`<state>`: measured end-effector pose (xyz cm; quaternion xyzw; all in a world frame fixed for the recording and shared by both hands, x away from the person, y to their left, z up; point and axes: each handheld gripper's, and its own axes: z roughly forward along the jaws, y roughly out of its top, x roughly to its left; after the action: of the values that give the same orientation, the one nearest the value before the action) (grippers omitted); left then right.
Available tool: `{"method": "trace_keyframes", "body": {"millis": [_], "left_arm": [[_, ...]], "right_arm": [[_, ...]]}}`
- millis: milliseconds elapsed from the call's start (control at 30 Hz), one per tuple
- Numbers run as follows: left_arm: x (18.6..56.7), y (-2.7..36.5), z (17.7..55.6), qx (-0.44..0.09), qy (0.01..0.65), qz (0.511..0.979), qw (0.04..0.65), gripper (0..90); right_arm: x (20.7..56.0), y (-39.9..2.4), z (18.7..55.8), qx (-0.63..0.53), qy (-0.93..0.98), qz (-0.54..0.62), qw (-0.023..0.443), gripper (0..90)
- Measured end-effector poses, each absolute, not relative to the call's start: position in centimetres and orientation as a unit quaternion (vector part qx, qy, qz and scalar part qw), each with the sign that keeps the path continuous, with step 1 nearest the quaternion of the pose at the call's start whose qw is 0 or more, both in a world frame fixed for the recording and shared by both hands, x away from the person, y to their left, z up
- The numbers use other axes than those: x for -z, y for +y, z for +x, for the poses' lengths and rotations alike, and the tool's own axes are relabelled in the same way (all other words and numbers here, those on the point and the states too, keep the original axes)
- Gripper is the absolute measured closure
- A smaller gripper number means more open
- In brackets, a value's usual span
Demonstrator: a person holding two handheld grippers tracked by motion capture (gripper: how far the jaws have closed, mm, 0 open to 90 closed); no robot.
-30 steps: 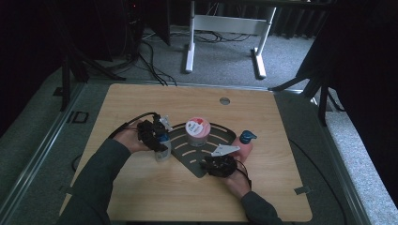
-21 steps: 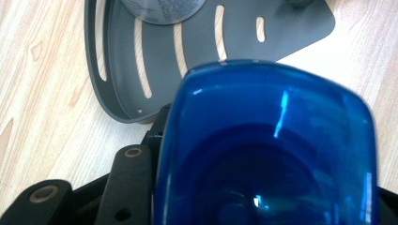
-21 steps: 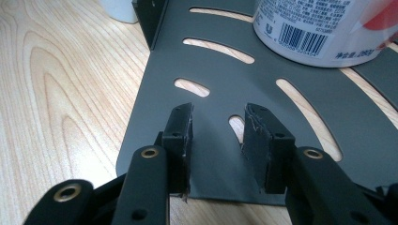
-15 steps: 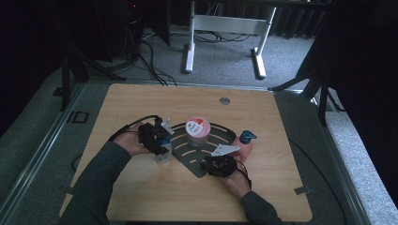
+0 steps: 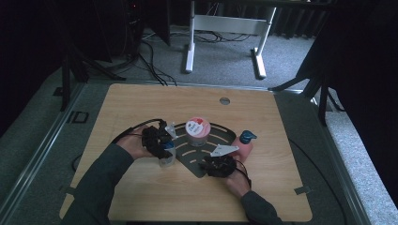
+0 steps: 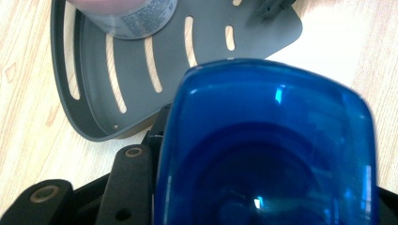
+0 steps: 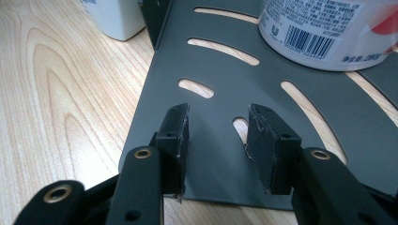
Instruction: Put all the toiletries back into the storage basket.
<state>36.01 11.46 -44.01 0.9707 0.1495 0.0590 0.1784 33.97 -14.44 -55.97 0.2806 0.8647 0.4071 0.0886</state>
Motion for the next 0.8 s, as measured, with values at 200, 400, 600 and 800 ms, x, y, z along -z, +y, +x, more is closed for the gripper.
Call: {"method": "trace_keyframes", "body": {"millis": [200,400,600,800], "left_arm": [[43.7,10.9,35.6,-0.052,0.138,0.971,0.19,55.4],[43.7,10.1,35.3,-0.047,0.13,0.97,0.199,55.4],[43.8,9.2,35.0,-0.049,0.124,0.97,0.203,55.4],[43.8,8.4,34.8,-0.045,0.115,0.97,0.209,55.5]], "right_arm": [[55.9,-14.4,33.9,-0.402,0.868,0.277,0.085,57.1],[55.8,-14.4,33.9,-0.399,0.87,0.275,0.085,57.2],[55.8,-14.5,34.0,-0.399,0.871,0.275,0.083,58.0],[55.8,-14.6,34.0,-0.399,0.871,0.274,0.082,59.0]]}}
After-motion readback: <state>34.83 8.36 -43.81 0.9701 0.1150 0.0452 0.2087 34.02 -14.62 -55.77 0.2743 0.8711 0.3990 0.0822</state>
